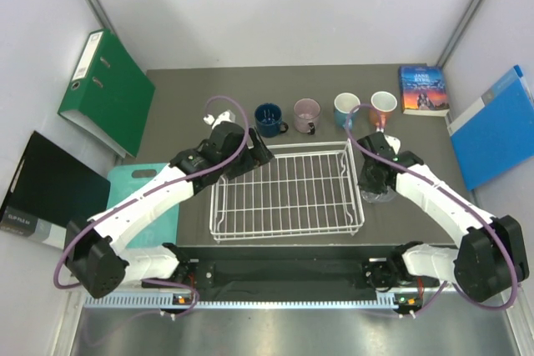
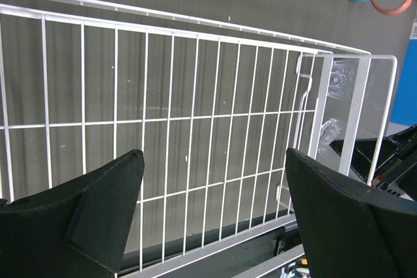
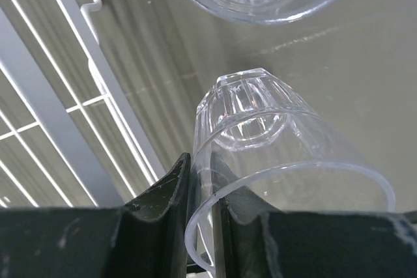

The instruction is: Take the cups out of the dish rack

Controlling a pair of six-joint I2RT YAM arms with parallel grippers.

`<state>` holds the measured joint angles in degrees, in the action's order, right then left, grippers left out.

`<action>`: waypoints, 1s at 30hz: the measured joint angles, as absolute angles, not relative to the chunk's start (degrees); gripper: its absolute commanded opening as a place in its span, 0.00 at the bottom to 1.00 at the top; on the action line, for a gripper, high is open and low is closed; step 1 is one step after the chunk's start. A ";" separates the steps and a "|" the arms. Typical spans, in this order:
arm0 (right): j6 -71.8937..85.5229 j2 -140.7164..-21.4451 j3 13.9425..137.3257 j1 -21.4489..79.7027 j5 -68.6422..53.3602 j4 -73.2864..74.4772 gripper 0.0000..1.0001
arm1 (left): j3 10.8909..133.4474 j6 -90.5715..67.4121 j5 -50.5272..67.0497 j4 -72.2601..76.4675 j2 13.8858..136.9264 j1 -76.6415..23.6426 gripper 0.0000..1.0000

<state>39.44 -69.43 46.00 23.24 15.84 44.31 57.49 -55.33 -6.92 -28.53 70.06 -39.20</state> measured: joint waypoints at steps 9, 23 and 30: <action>38.50 -68.53 44.64 19.73 11.73 40.34 0.00 | 57.23 -55.42 -6.96 -28.93 69.91 -39.20 0.93; 38.79 -64.84 44.36 19.38 20.86 47.44 0.00 | 57.23 -55.61 -7.05 -29.19 69.93 -39.20 0.93; 39.16 -66.67 44.38 19.38 20.45 47.90 0.02 | 57.23 -55.83 -6.42 -29.15 70.89 -39.20 0.93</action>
<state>39.16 -66.67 44.38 19.38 20.45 47.90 57.23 -55.83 -6.42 -29.15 70.89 -39.20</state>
